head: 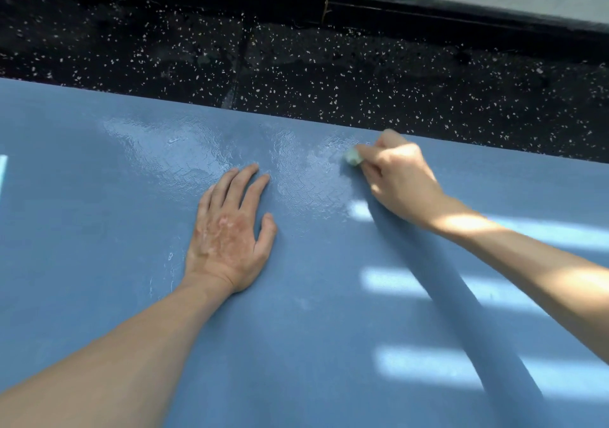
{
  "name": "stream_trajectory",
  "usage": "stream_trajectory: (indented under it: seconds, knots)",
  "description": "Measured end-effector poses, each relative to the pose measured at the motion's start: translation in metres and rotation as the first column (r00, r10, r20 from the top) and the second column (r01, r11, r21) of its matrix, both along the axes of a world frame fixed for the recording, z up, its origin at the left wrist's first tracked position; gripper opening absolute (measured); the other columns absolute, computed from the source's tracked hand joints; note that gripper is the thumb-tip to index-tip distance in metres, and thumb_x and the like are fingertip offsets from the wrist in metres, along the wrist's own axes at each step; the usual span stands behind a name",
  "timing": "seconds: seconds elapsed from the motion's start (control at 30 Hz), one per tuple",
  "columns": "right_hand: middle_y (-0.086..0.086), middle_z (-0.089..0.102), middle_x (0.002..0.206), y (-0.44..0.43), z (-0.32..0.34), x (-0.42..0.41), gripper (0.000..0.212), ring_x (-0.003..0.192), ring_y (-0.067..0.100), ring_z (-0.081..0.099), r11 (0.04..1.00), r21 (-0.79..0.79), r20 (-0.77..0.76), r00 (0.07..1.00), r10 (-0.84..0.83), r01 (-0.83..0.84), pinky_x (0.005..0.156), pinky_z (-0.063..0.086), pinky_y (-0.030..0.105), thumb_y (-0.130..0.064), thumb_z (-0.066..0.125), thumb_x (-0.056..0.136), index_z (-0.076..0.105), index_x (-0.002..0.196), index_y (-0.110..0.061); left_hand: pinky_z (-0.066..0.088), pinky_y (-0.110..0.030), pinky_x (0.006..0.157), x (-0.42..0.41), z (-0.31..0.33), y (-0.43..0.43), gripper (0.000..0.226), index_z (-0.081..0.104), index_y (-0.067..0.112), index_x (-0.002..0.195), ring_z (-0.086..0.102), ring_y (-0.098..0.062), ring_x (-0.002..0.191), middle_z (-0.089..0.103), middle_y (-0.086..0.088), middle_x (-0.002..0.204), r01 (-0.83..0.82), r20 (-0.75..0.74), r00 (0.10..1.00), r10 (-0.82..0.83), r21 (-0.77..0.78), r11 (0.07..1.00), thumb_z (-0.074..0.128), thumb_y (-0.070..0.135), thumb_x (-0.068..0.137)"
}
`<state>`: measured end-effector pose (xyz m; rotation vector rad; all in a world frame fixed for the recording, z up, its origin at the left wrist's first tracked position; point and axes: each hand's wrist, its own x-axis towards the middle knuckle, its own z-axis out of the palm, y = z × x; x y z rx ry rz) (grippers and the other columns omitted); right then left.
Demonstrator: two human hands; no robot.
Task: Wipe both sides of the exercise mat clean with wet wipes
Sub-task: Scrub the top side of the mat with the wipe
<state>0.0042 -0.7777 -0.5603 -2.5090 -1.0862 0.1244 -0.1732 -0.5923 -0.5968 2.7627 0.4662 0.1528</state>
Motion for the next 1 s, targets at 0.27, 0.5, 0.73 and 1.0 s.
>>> stream_trajectory:
  seconds: [0.27, 0.5, 0.73, 1.0]
  knots:
    - [0.010, 0.046, 0.078, -0.007, -0.002, -0.009, 0.037, 0.062, 0.028, 0.048, 1.000, -0.004, 0.025, 1.000, 0.014, -0.014, 0.055, 0.040, 0.029, -0.031, 0.040, 0.088, 0.069, 0.087, -0.008, 0.014, -0.038, 0.119, 0.000, 0.000, 0.000, 0.060, 0.045, 0.016, 0.143, 0.023, -0.019, 0.144, 0.036, 0.001, 0.154, 0.006, 0.006, 1.000, -0.006, 0.006, 1.000, 0.033, 0.039, 0.089]
    - [0.013, 0.045, 0.080, -0.007, -0.002, 0.002, 0.030, 0.065, 0.029, 0.051, 0.994, -0.037, 0.095, 0.991, -0.098, 0.102, 0.060, 0.043, 0.031, -0.022, 0.043, 0.094, 0.067, 0.089, -0.004, 0.010, -0.035, 0.118, 0.000, 0.001, -0.001, 0.059, 0.045, 0.016, 0.143, 0.022, -0.018, 0.144, 0.036, 0.001, 0.154, 0.000, 0.019, 1.000, 0.000, 0.000, 1.000, 0.033, 0.039, 0.089]
    - [0.014, 0.050, 0.079, -0.017, 0.006, 0.016, 0.025, 0.066, 0.031, 0.053, 0.986, 0.020, 0.078, 0.983, -0.165, 0.164, 0.061, 0.049, 0.037, -0.017, 0.049, 0.089, 0.073, 0.094, -0.014, 0.015, -0.039, 0.118, -0.001, 0.001, -0.001, 0.059, 0.045, 0.016, 0.142, 0.023, -0.019, 0.144, 0.036, 0.001, 0.154, 0.002, 0.022, 1.000, -0.002, 0.002, 1.000, 0.033, 0.038, 0.089]
    - [0.011, 0.048, 0.074, -0.026, 0.010, 0.000, 0.023, 0.061, 0.030, 0.051, 0.995, -0.084, 0.067, 0.997, -0.046, 0.051, 0.056, 0.044, 0.033, -0.025, 0.047, 0.091, 0.068, 0.086, -0.020, 0.017, -0.041, 0.119, 0.000, 0.000, 0.000, 0.060, 0.045, 0.016, 0.143, 0.023, -0.020, 0.144, 0.036, 0.000, 0.154, 0.002, 0.019, 1.000, -0.002, 0.004, 1.000, 0.033, 0.039, 0.089]
